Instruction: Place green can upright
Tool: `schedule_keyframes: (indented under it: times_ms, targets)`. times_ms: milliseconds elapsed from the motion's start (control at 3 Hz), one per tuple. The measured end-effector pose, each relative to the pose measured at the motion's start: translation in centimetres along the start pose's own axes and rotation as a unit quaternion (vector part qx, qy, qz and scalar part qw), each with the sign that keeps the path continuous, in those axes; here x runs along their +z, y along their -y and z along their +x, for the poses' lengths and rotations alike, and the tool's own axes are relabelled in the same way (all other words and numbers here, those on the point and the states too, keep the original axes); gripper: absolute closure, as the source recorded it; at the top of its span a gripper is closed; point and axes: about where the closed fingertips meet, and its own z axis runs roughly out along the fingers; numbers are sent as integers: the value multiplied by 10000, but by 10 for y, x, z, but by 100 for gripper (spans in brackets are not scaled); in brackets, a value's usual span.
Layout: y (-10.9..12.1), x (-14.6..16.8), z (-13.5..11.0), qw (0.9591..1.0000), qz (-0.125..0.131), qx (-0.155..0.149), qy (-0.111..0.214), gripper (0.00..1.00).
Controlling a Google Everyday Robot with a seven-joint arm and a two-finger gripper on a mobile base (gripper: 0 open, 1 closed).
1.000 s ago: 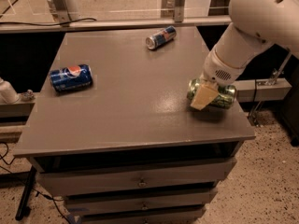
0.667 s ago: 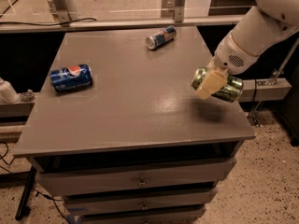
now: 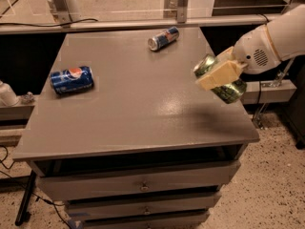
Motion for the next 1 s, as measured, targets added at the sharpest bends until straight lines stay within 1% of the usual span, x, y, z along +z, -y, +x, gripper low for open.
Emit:
schedule_keyframes:
  times_ms: [333,667,1000]
  targets:
    - [-16,5,-26,9937,-53,39,1115,100]
    - [-25,17,-45,9811,-29,10,1933,100]
    - [-28,18,-56,9783,-20,-58,2069,100]
